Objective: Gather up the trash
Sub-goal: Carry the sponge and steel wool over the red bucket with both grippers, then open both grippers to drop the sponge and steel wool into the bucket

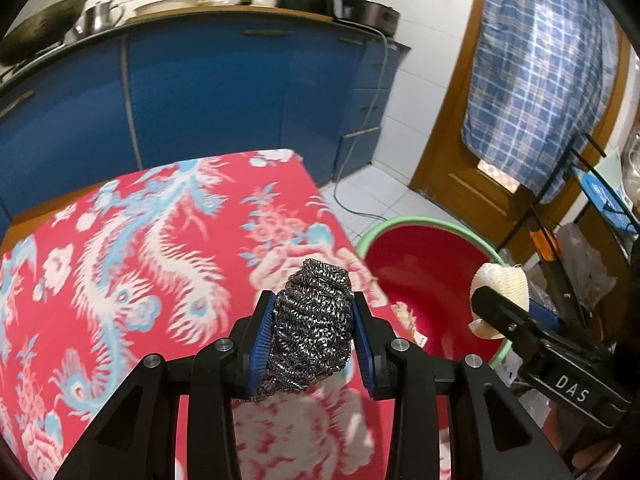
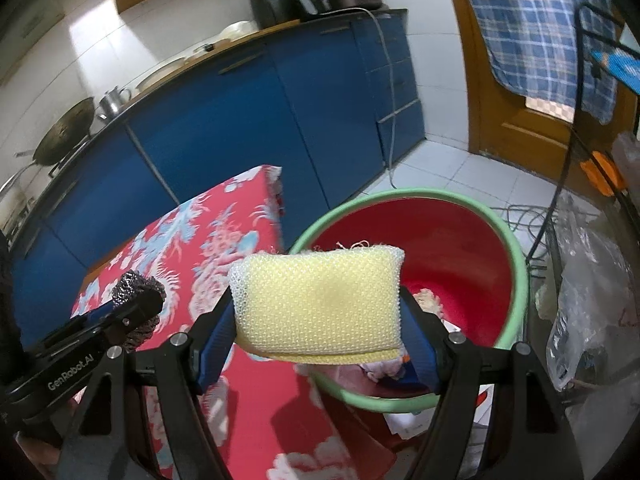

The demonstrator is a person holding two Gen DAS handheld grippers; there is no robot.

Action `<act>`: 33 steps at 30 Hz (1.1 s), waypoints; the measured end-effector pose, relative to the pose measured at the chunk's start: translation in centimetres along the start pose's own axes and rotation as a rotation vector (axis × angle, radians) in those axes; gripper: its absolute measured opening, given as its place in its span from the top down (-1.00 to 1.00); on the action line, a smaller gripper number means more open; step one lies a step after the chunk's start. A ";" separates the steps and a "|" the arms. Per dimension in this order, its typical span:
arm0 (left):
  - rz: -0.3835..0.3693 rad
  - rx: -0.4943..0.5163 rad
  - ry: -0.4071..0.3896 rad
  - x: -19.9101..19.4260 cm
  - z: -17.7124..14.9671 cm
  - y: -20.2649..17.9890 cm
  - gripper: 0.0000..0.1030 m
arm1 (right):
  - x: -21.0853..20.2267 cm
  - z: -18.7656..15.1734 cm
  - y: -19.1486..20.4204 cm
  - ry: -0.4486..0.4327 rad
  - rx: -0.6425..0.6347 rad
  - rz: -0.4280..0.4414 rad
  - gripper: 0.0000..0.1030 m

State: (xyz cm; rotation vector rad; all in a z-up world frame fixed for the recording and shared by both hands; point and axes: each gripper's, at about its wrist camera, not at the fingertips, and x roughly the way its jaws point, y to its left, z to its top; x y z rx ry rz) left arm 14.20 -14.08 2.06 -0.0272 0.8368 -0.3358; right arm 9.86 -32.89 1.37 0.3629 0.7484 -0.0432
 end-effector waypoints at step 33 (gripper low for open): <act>-0.064 0.145 0.094 6.2 0.0 -8.0 0.23 | 2.6 -0.5 -9.2 0.049 0.231 -0.019 -0.76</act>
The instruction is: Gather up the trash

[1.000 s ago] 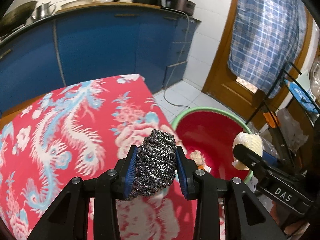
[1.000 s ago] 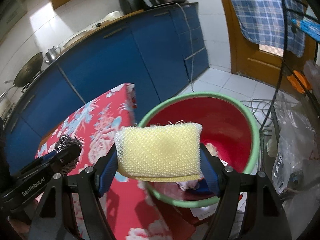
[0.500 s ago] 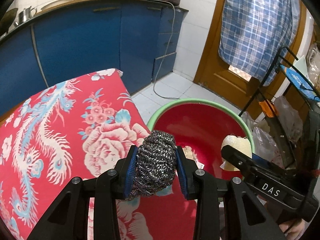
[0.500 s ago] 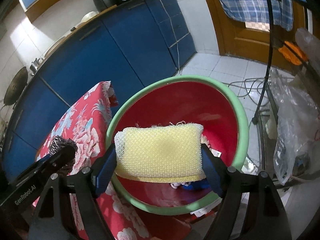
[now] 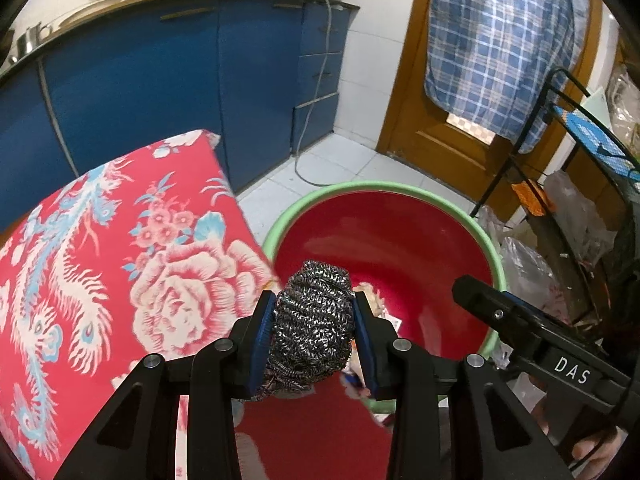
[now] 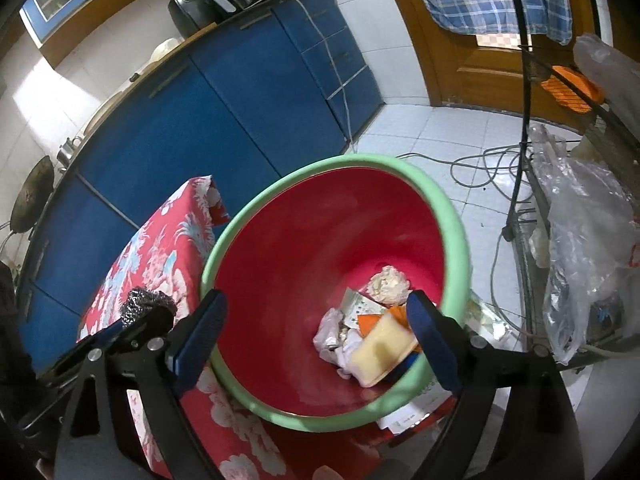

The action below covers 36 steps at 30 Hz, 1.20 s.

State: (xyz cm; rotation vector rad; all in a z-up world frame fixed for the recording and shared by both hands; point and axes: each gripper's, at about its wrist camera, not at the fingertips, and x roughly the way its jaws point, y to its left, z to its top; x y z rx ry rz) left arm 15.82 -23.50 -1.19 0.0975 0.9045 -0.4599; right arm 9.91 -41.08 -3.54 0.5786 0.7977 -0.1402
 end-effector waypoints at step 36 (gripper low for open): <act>0.113 -0.106 -0.070 -6.2 -3.1 4.2 -0.17 | -5.3 -3.5 5.7 -0.048 -0.164 0.001 -0.81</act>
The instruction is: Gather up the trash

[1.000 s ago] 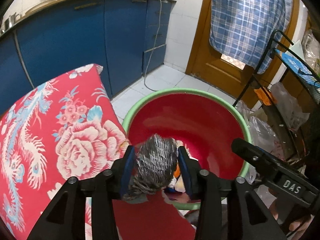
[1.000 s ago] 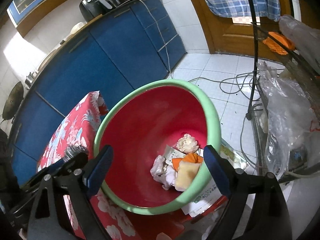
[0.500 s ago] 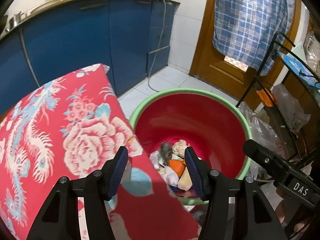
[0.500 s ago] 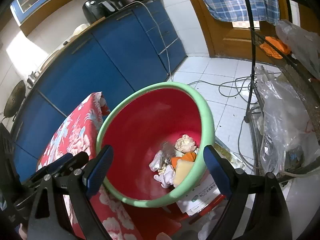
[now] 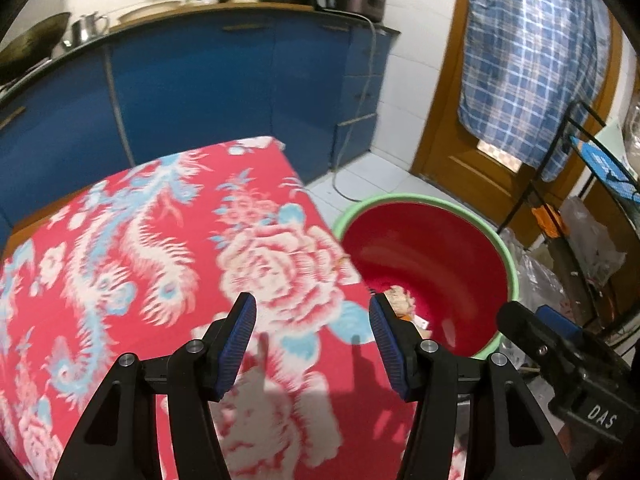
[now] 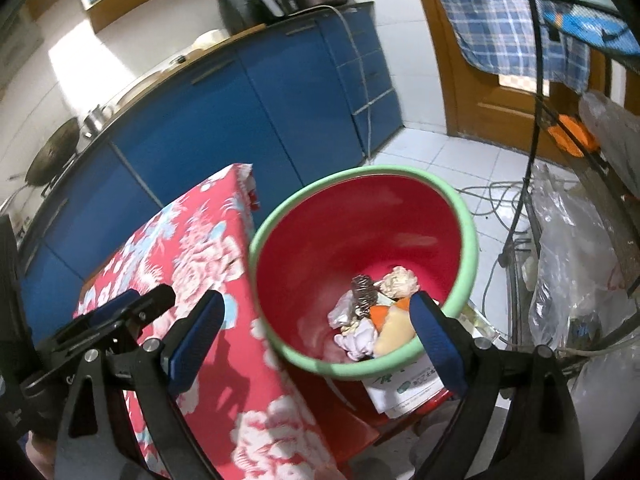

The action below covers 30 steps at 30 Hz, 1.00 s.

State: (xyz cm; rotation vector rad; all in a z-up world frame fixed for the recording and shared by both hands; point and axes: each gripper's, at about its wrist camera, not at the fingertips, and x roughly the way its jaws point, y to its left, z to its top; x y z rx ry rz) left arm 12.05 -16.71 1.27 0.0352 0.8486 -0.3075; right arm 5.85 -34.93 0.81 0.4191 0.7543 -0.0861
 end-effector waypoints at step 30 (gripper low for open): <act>0.168 -0.143 -0.087 -9.2 -5.8 8.9 -0.18 | -4.9 -6.2 10.2 -0.054 -0.227 0.007 -0.81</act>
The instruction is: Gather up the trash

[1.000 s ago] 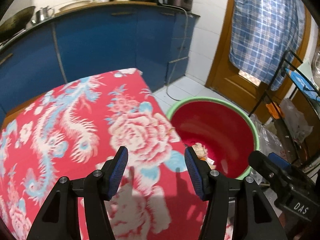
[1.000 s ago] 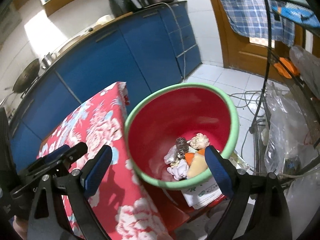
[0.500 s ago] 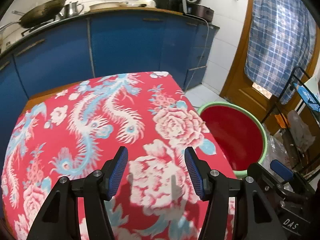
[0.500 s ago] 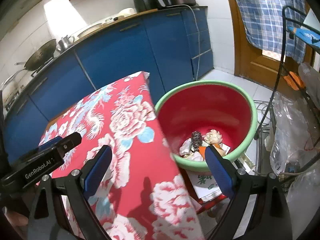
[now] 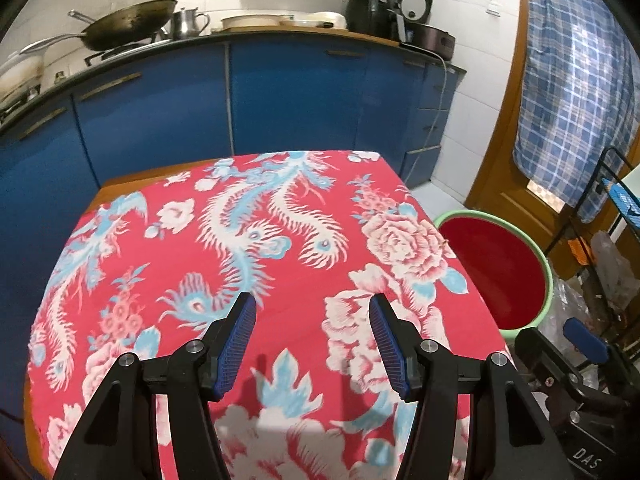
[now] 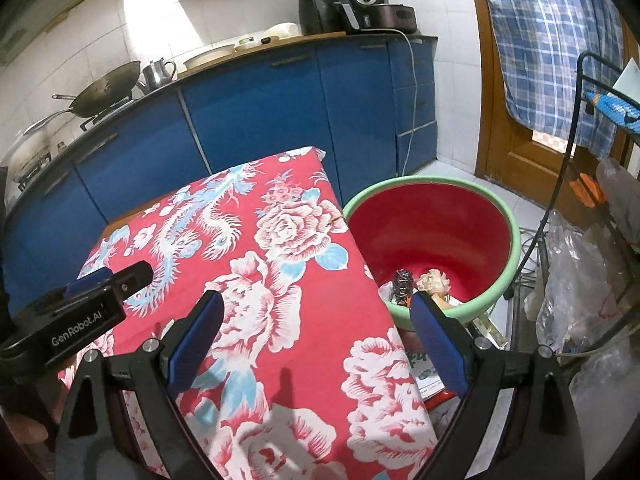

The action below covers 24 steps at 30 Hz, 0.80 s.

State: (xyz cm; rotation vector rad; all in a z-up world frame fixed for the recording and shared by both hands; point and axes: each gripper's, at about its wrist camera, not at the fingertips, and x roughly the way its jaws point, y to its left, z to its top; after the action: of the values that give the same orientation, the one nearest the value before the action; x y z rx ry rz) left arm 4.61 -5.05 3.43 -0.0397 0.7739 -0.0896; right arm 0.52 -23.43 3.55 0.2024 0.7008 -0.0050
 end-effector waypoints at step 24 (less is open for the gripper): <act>0.051 -0.033 -0.031 -1.2 -0.8 1.2 -0.24 | -1.7 -0.3 1.2 -0.042 -0.029 -0.009 -0.81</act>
State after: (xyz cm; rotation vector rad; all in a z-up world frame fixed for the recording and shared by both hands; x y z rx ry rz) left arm 3.32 -3.79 3.61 -0.0529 0.7445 -0.0276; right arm -0.82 -22.30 4.65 0.1712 0.6597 -0.0075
